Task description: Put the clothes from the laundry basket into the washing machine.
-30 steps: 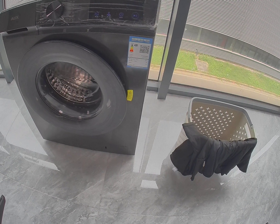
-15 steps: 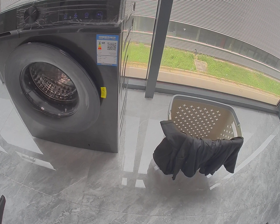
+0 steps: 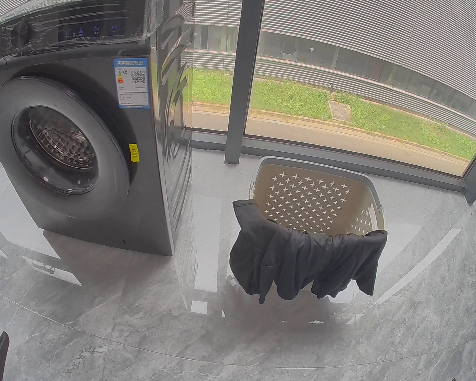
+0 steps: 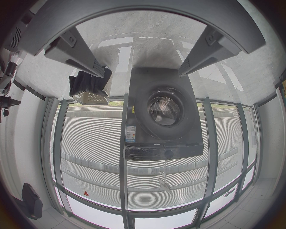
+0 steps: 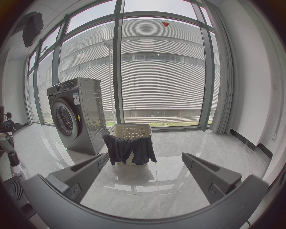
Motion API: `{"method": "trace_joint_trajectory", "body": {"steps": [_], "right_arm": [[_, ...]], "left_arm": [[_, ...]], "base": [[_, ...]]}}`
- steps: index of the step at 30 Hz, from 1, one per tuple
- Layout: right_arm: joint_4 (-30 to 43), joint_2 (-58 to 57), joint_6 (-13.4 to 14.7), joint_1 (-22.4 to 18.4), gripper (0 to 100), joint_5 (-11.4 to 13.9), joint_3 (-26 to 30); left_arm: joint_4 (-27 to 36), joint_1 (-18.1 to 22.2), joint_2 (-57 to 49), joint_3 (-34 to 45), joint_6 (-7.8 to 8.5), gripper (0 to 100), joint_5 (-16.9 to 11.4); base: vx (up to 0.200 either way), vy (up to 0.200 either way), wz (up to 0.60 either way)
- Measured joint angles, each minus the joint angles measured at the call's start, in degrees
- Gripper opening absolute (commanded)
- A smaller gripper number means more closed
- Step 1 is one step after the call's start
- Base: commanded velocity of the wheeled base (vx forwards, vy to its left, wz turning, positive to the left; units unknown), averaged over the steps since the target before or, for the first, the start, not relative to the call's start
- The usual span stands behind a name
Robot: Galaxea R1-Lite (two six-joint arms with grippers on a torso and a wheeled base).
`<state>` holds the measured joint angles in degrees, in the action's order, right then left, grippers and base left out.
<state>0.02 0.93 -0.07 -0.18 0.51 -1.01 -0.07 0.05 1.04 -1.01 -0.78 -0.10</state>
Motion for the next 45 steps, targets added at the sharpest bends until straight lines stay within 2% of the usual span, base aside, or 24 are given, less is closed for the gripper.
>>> {"method": "trace_joint_trajectory", "body": {"steps": [10,23,40,45], "right_arm": [[0.0,0.0,0.0,0.02,100,-0.07,0.0],[-0.02,0.0,0.0,0.0,100,-0.05,0.0],[-0.02,0.0,0.0,0.0,100,-0.11,0.0],[-0.02,0.0,0.0,0.0,100,-0.09,0.0]], "left_arm": [[0.02,0.05,0.0,0.0,0.21,100,0.1],[0.02,0.02,-0.02,0.0,0.02,100,0.1],[0.0,0.05,0.0,0.0,0.02,100,0.1],[0.07,0.05,0.0,0.0,0.0,100,0.1]], "base": [[0.0,-0.02,0.0],[0.2,0.0,0.0],[0.0,0.0,0.0],[0.0,-0.2,0.0]]}}
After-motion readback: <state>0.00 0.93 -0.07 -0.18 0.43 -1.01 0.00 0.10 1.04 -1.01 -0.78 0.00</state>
